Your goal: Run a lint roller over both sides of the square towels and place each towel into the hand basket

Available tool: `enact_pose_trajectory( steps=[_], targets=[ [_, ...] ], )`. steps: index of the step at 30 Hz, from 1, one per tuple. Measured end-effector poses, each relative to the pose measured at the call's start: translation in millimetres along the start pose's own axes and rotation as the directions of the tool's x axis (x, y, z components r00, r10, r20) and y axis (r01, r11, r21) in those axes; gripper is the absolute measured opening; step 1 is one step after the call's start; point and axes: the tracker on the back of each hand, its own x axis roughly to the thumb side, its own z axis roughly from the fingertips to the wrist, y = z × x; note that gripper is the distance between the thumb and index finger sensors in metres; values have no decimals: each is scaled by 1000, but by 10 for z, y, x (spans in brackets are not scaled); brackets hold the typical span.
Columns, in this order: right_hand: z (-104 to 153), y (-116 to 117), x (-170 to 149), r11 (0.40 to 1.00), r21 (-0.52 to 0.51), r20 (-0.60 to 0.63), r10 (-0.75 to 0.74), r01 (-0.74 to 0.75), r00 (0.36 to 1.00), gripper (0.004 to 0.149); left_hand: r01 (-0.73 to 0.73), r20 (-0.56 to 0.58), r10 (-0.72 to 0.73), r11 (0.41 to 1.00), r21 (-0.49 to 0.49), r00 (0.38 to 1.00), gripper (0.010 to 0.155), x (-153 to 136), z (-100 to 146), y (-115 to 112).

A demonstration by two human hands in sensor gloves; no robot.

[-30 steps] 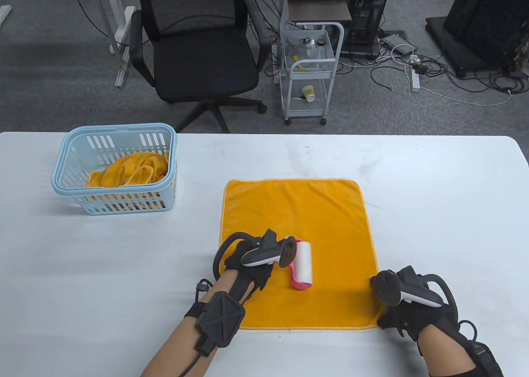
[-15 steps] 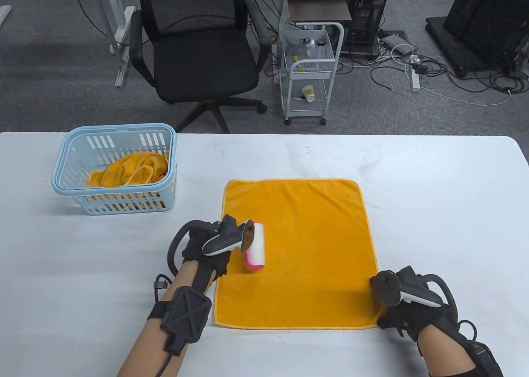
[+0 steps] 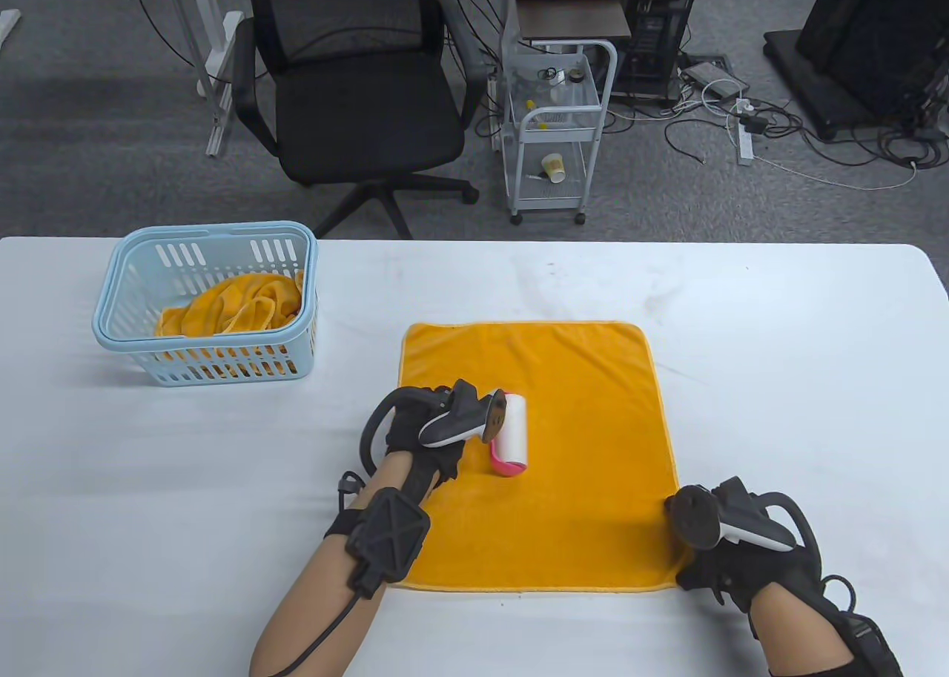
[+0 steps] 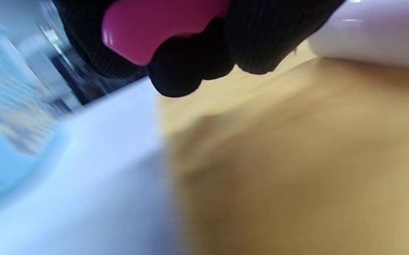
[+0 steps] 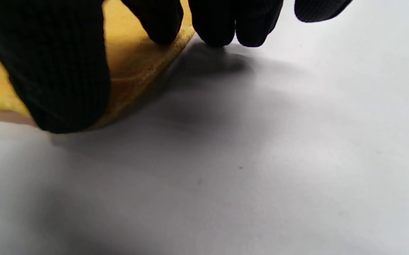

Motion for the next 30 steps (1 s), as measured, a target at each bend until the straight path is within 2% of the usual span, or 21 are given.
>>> enact_pose_trajectory(
  steps=[5, 7, 9, 11, 12, 14, 16, 18, 22, 26, 30],
  targets=[
    [-2, 0, 1, 1000, 0, -1, 1, -1, 1000, 97, 160, -148, -168, 985, -63, 975, 45, -454, 147, -172],
    [-2, 1, 0, 1000, -1, -1, 1, -1, 1000, 97, 144, -152, -153, 987, -70, 976, 45, -557, 179, -185],
    [-2, 2, -1, 1000, -1, 0, 0, 0, 1000, 97, 33, -129, -45, 996, -87, 991, 45, -593, 195, -158],
    [-3, 4, -1, 1000, -1, 0, -1, 1, 1000, 97, -112, -95, 107, 993, -47, 990, 46, -572, 229, -78],
    [-3, 4, 0, 1000, -1, 0, 0, 0, 1000, 97, -251, -39, 249, 968, -31, 968, 47, -479, 201, -36],
    [-3, 5, -2, 1000, -1, 1, -3, 3, 1000, 97, -405, 67, 409, 912, -58, 910, 48, -251, 127, 48],
    [-3, 6, -7, 1000, -1, 1, -8, 8, 1000, 97, -456, 147, 460, 888, -64, 876, 52, 22, 73, 141],
    [-3, 9, -9, 1000, -1, 0, -11, 11, 1000, 97, -428, 203, 426, 903, -38, 882, 54, 316, 25, 215],
    [-2, 9, -11, 1000, -1, -1, -11, 11, 1000, 97, -376, 205, 371, 927, -17, 906, 53, 510, -45, 209],
    [-3, 10, -13, 1000, -2, -1, -14, 14, 1000, 97, -165, 87, 166, 986, -16, 982, 46, 245, -29, 75],
    [-4, 10, -14, 1000, -2, 0, -12, 12, 1000, 97, -3, -51, 1, 999, -39, 999, 44, -214, 88, -96]
  ],
)
